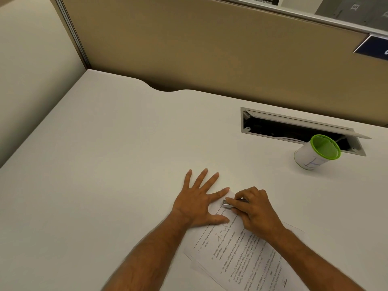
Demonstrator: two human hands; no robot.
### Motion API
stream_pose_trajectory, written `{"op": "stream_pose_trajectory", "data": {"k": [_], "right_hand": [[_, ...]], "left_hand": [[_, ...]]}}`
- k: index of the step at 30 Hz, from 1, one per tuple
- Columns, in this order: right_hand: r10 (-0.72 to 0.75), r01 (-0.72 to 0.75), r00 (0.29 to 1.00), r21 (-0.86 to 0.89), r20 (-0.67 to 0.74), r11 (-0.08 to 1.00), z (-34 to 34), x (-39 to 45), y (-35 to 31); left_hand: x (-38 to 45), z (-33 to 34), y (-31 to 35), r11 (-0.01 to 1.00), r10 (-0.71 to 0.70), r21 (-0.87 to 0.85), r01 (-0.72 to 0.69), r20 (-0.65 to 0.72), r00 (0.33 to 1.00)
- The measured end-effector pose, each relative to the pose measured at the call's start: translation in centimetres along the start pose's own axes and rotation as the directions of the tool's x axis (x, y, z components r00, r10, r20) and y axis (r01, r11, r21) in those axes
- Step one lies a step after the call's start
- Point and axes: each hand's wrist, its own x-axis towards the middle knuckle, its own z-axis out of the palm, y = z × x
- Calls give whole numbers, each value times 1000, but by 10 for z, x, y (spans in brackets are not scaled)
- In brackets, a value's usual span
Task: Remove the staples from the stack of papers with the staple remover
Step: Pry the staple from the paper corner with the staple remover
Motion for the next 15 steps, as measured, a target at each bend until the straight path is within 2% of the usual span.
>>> {"op": "stream_pose_trajectory", "data": {"k": [10, 15], "right_hand": [[-96, 93, 995, -120, -22, 988, 1, -1, -1], [-72, 69, 997, -107, -18, 992, -1, -2, -3]], "left_hand": [[0, 0, 0, 1000, 0, 7, 0, -2, 1000], [0, 1, 0, 1000, 1, 1, -1, 1, 1000]]}}
